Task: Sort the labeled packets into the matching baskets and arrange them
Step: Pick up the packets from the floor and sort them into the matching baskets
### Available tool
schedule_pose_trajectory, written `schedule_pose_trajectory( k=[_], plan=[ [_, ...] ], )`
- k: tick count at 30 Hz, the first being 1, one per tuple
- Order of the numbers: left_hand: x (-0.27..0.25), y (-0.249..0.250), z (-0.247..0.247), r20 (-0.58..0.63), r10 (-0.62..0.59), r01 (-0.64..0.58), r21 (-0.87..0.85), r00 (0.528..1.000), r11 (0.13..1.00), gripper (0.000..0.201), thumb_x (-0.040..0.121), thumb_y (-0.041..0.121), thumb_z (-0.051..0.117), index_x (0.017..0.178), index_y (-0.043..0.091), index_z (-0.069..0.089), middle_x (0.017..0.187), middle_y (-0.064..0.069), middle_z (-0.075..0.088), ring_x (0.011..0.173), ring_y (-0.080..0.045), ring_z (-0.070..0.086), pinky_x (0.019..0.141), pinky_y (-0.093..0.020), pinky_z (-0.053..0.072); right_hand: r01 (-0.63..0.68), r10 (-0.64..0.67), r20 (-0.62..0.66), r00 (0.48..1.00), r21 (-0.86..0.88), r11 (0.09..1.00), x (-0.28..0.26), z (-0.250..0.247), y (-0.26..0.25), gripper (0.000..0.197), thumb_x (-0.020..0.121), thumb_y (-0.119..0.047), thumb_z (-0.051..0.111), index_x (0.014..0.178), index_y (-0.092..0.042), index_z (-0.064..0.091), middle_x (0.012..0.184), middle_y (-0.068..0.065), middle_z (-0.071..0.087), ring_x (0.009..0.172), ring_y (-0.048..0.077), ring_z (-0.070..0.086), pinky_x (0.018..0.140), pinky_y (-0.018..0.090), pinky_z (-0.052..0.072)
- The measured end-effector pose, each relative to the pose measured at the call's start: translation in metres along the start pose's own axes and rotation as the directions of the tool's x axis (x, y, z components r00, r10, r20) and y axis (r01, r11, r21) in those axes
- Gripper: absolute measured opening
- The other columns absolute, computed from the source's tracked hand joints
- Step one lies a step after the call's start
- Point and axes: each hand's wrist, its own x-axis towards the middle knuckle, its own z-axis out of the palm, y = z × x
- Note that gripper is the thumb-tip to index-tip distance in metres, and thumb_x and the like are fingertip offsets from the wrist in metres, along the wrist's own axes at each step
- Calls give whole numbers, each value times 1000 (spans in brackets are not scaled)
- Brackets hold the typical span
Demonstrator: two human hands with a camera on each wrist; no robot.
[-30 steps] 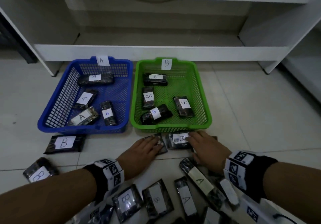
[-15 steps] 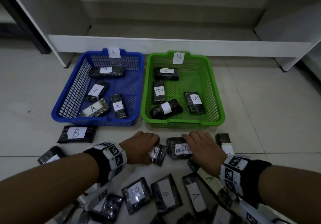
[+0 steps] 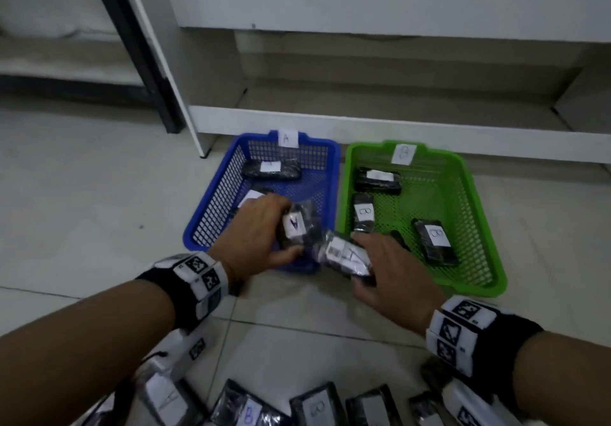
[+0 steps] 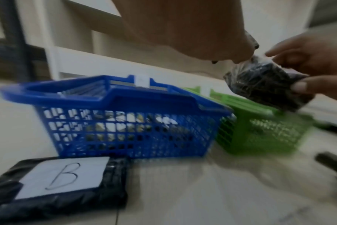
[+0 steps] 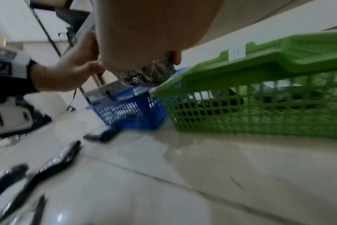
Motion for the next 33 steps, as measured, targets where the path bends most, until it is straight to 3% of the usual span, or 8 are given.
schedule_pose_trajectory(
  k=[4, 8, 11, 15, 21, 25, 28, 33],
  plan=[
    [7, -51, -10, -13, -261, 261, 9, 965, 965, 60, 71, 57, 65, 114, 17, 50, 101, -3, 60, 89, -20, 57, 78, -33, 47, -180, 212, -112, 971, 242, 953, 58, 8, -15, 53, 87, -31, 60, 136, -26, 39, 122, 2, 49, 106, 18, 51, 85, 31, 47],
    [2, -85, 3, 249, -397, 430, -89, 883, 899, 56, 69, 45, 78, 113, 21, 53, 105, 3, 61, 95, -16, 58, 81, -31, 48, -297, 341, -68, 938, 353, 887, 112, 27, -23, 50, 92, -31, 55, 138, -36, 34, 119, 7, 42, 107, 23, 48, 89, 28, 40],
    [2, -91, 13, 490, -362, 472, -117, 793, 874, 58, 65, 32, 85, 114, 23, 55, 101, 8, 58, 91, -12, 56, 75, -22, 45, -356, 401, -35, 915, 395, 847, 142, 46, -20, 56, 93, -30, 55, 142, -42, 30, 117, 10, 40, 102, 27, 49, 94, 30, 39],
    [7, -90, 25, 648, -234, 390, -106, 725, 915, 56, 73, 14, 79, 124, 20, 57, 114, 0, 59, 93, -13, 56, 80, -19, 44, -405, 422, 26, 906, 338, 849, 168, 70, -15, 50, 93, -33, 55, 139, -43, 38, 117, 10, 37, 104, 32, 49, 100, 37, 41],
    [10, -95, 36, 694, -196, 335, -69, 693, 940, 59, 81, 11, 70, 136, 20, 51, 127, -11, 50, 110, -21, 50, 88, -20, 37, -529, 502, 192, 843, 135, 838, 187, 98, -14, 59, 92, -24, 55, 144, -38, 30, 147, 16, 17, 129, 41, 31, 108, 44, 35],
    [7, -98, 39, 665, -213, 371, -104, 716, 923, 47, 85, 15, 67, 130, 17, 57, 124, -10, 49, 102, -15, 45, 83, -13, 31, -510, 501, 174, 848, 12, 860, 184, 104, -12, 62, 91, -1, 45, 145, -25, 26, 137, 16, 23, 115, 40, 39, 98, 44, 42],
    [6, -99, 41, 654, -299, 448, -69, 695, 892, 40, 85, 23, 67, 125, 21, 61, 115, -8, 43, 101, -21, 52, 84, -19, 37, -458, 466, 186, 865, -87, 885, 181, 107, -17, 48, 91, 4, 38, 137, -8, 30, 128, 22, 32, 86, 37, 53, 73, 40, 45],
    [9, -95, 40, 644, -305, 404, -5, 701, 915, 42, 83, 21, 67, 124, 21, 58, 106, -3, 43, 98, -20, 52, 83, -26, 42, -398, 454, 221, 863, -257, 881, 177, 108, -20, 33, 90, 1, 41, 123, 3, 48, 140, 21, 30, 120, 36, 40, 97, 42, 40]
  ],
)
